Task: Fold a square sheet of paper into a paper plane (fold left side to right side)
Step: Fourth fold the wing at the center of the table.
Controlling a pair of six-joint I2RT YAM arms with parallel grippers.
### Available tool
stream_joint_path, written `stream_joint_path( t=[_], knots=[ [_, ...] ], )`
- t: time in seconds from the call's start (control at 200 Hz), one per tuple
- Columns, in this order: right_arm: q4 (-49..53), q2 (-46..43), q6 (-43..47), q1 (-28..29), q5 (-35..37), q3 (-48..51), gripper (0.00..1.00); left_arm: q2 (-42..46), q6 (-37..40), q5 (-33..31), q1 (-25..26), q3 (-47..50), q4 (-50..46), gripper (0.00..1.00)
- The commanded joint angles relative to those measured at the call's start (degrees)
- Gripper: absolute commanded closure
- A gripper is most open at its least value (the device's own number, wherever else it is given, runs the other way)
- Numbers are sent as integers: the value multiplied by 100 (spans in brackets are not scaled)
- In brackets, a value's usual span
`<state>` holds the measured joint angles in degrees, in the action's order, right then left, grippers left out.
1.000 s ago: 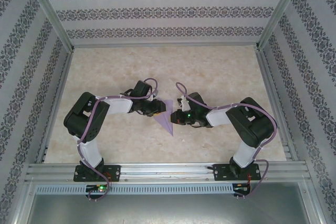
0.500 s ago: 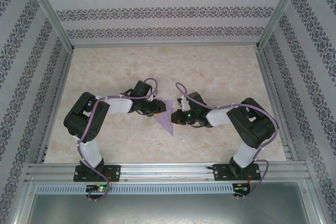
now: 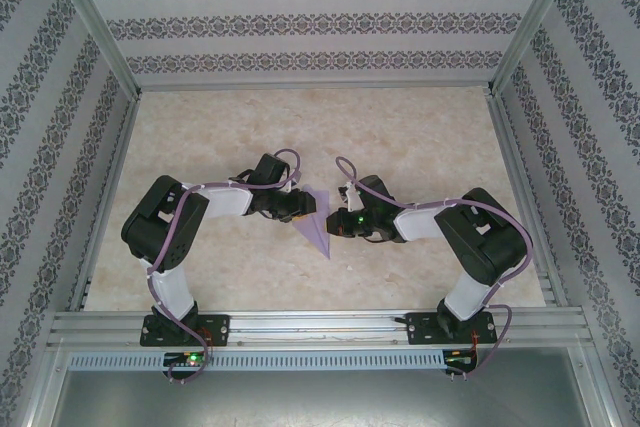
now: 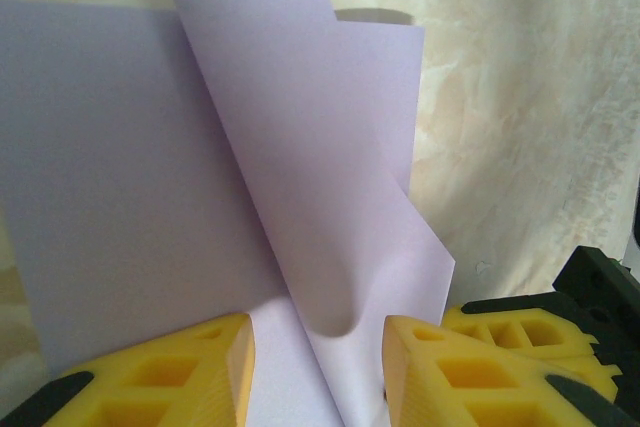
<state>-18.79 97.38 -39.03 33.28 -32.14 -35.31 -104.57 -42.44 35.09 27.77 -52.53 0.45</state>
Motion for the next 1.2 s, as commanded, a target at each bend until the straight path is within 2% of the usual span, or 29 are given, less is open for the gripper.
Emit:
stream_joint_path(
  t=[0.0,0.615,0.909,1.124,1.194],
  knots=[
    [68,50,106,90,112,-134,98,-229,113,-275,88,13,-270,61],
    [358,296,217,131,297,-204,99,-158,107,-280,86,11,-287,61],
    [823,408,309,170,576,-218,100,167,139,-303,80,-238,-442,60],
    [941,413,351,178,691,-196,100,511,360,-576,86,-411,-827,59],
    [973,413,369,176,724,-196,100,623,378,-542,87,-336,-751,62]
  ],
)
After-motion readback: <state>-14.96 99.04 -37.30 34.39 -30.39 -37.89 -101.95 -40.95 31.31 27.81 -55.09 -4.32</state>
